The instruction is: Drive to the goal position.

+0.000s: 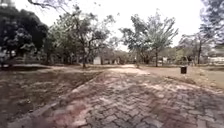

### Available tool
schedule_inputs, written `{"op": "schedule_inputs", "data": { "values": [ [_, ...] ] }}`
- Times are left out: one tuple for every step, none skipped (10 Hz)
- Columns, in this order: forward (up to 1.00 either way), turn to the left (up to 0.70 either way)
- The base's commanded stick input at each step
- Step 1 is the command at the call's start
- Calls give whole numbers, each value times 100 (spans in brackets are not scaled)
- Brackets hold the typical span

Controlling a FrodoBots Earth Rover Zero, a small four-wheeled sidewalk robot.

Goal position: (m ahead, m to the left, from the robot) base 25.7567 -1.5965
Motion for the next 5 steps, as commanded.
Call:
{"op": "schedule_inputs", "data": {
  "values": [
    [70,0],
    [70,0],
    [70,0],
    [70,0],
    [70,0]
  ]
}}
